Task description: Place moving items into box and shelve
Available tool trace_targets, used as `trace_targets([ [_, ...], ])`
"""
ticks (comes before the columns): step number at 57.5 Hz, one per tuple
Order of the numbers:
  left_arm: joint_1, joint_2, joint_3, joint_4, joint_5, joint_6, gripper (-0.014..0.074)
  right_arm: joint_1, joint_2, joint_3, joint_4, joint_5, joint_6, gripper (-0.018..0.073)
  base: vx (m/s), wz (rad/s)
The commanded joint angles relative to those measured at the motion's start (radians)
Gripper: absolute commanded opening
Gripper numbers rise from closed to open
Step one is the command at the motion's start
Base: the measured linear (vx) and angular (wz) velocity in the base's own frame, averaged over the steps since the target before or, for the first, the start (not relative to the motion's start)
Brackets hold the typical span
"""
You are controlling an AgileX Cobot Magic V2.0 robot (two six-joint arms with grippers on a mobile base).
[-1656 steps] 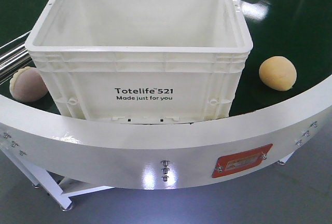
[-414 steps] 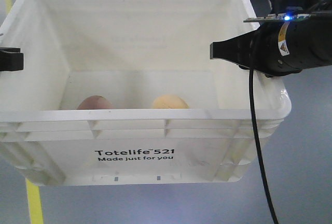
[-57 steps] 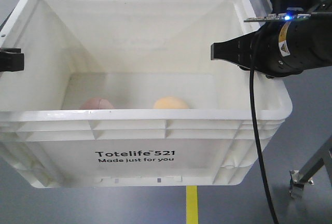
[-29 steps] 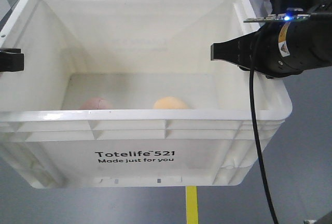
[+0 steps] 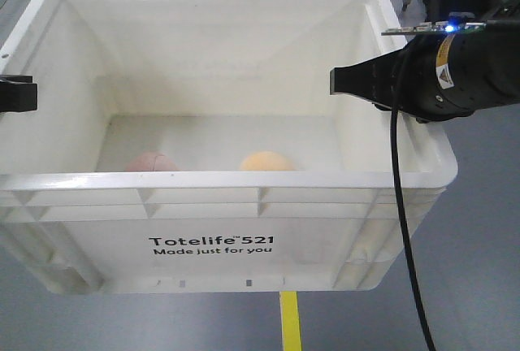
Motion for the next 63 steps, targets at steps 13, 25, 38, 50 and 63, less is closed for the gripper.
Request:
trace_targets([
  [13, -0.015, -0.026, -0.043, -0.025, -0.159, 0.016, 0.0119, 0.007, -0.034, -0.039, -0.102, -0.102, -0.013, 0.0075, 0.46, -0.11],
  [25, -0.015, -0.026, -0.043, -0.025, -0.159, 0.016, 0.0119, 0.007, -0.034, -0.039, -0.102, -0.102, -0.013, 0.0075, 0.45, -0.07],
  [38, -0.015, -0.026, -0.043, -0.025, -0.159, 0.016, 0.0119, 0.007, -0.034, -0.039, -0.102, -0.102, -0.013, 0.0075, 0.45, -0.11],
  [50, -0.015, -0.026, -0.043, -0.025, -0.159, 0.016, 0.0119, 0.007, -0.034, -0.039, -0.102, -0.102, -0.013, 0.0075, 0.43, -0.22],
  [63, -0.015, -0.026, -0.043, -0.025, -0.159, 0.016, 0.0119, 0.007, -0.034, -0.039, -0.102, -0.102, -0.013, 0.0075, 0.39, -0.33],
])
